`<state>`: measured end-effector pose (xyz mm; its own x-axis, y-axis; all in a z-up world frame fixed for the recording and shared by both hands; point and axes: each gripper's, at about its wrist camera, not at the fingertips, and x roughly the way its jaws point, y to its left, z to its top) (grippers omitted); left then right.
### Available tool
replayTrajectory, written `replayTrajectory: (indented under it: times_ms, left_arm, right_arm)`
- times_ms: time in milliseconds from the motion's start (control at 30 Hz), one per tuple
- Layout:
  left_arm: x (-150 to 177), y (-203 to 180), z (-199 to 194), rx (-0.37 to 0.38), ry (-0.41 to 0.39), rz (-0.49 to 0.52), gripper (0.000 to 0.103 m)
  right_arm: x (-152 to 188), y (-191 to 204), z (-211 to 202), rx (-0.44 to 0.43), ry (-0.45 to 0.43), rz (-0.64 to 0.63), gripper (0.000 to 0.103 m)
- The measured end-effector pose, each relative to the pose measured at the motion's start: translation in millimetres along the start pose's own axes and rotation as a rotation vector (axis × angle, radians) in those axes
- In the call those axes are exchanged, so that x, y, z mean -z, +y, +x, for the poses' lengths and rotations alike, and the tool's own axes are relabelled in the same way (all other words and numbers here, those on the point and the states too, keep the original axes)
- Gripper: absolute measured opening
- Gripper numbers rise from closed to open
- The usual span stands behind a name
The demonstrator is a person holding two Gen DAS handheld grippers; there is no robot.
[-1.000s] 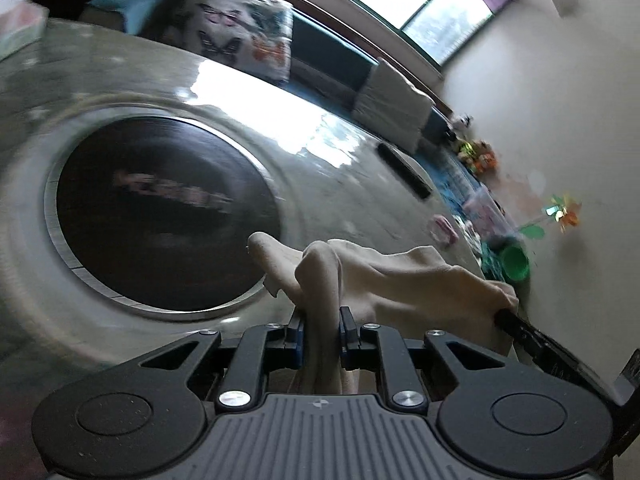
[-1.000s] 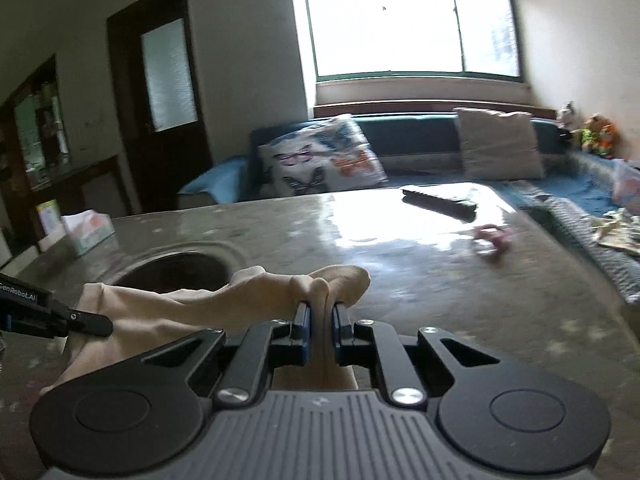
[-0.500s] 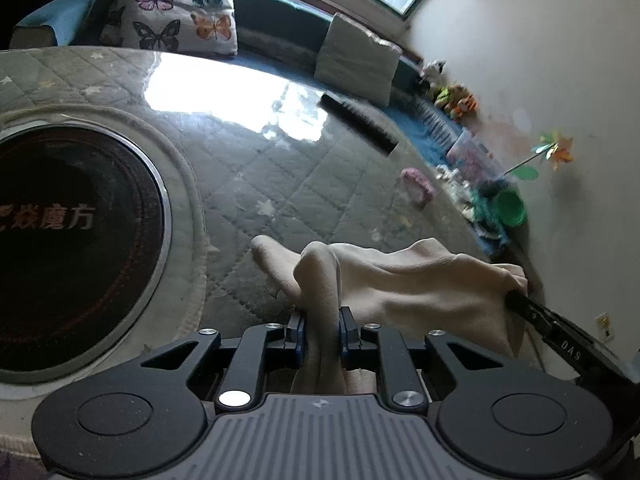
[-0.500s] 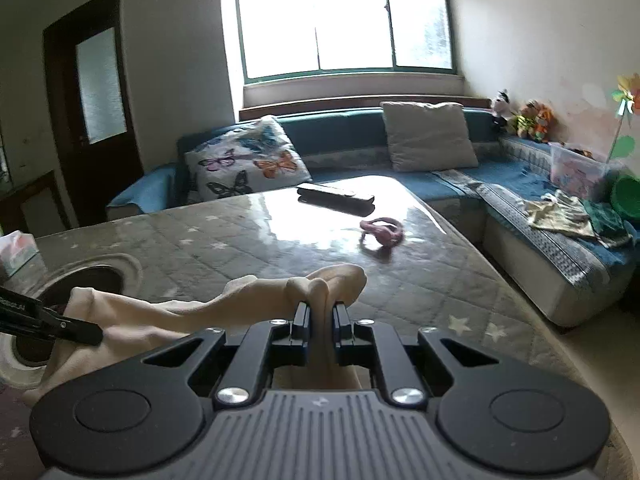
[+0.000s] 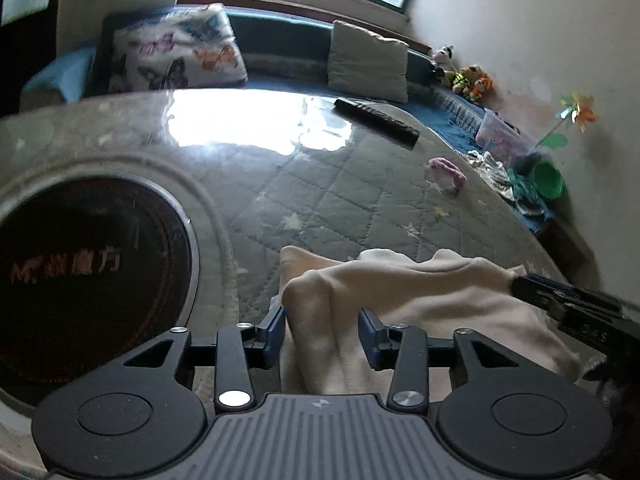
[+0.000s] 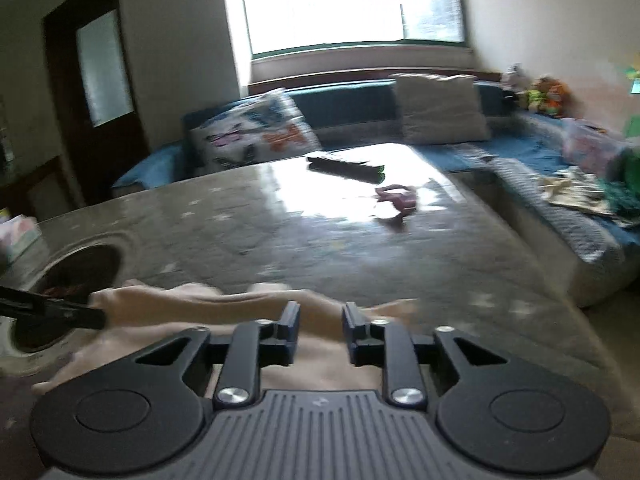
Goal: Fold clothes
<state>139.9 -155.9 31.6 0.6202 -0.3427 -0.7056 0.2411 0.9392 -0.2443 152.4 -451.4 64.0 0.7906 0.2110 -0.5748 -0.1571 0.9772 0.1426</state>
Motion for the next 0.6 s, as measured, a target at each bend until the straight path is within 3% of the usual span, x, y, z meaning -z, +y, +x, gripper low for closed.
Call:
replayTrajectory:
  times_ms: [133,367,600]
  left_arm:
    - [0,-8,-1,-0.005,-0.015,0.048,0.048]
    - [0,-5,6,-0.017,-0.001,0.052,0.048]
    - [3,0,6,-0.034,0.007,0.042,0.057]
  right_arm:
    - [-2,23,20,-0.037,0.030,-0.051,0.030]
    - [-7,28,56,-0.017,0.071,-0.033,0.032]
    - [-4,36,44,-0.017,0.053,-0.071,0.040]
